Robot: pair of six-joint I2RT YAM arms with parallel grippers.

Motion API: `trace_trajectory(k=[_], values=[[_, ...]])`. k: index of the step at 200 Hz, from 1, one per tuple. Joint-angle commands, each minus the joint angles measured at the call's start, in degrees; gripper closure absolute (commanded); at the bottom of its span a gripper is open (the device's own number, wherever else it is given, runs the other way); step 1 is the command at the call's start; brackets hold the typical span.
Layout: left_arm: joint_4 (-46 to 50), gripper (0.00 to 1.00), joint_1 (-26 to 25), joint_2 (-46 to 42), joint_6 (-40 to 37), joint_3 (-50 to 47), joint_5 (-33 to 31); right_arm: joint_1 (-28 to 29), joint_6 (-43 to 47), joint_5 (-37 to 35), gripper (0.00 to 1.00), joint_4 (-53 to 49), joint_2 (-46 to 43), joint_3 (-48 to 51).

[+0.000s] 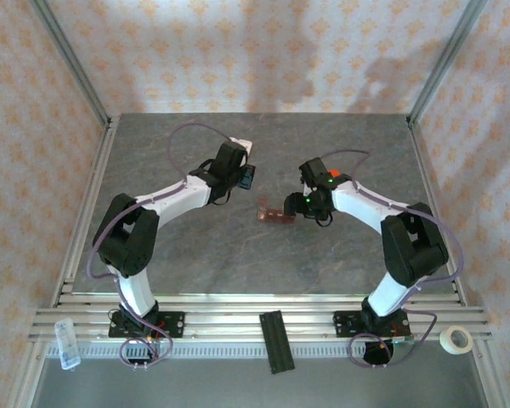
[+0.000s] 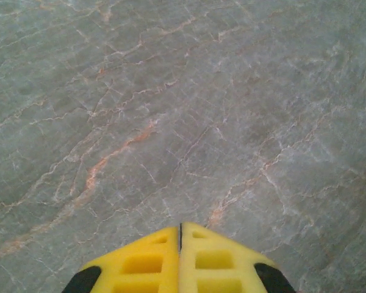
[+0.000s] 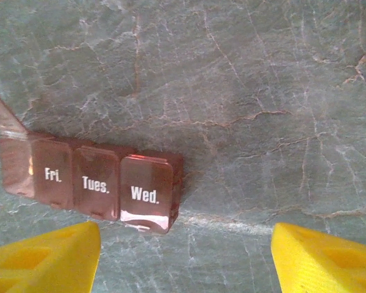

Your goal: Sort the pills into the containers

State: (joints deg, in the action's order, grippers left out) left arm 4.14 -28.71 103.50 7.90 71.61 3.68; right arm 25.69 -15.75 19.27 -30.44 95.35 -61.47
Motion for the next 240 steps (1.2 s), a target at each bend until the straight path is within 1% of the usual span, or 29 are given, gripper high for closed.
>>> trace_trajectory(k=[1,45,79,114,185,190,240], values=[[3.0,1.00,0.4,1.0,-0.1,2.2,0.4,0.1,0.7,-1.9,0.27,0.8,1.4,-0.9],[3.5,1.00,0.5,2.0,1.3,3.0,0.2,0.4,-0.3,-0.2,0.27,2.1,2.8,-2.0],[7.1,1.00,0.5,3.3,0.8,5.3,3.1,0.8,-0.9,1.2,0.28,3.4,3.2,-2.3],[11.4,1.00,0.4,5.5,0.7,8.7,5.3,1.2,-0.9,1.6,0.28,3.3,5.4,-3.2],[10.7,1.00,0.3,5.6,1.8,9.4,9.5,1.3,-0.9,0.0,0.30,3.6,7.5,-2.5],[10.8,1.00,0.2,7.1,2.0,9.5,9.9,1.3,-0.9,0.0,0.30,3.7,7.6,-2.4],[14.1,1.00,-0.7,10.7,1.9,13.2,12.9,1.3,-1.4,-0.5,0.31,4.2,7.8,-1.5]])
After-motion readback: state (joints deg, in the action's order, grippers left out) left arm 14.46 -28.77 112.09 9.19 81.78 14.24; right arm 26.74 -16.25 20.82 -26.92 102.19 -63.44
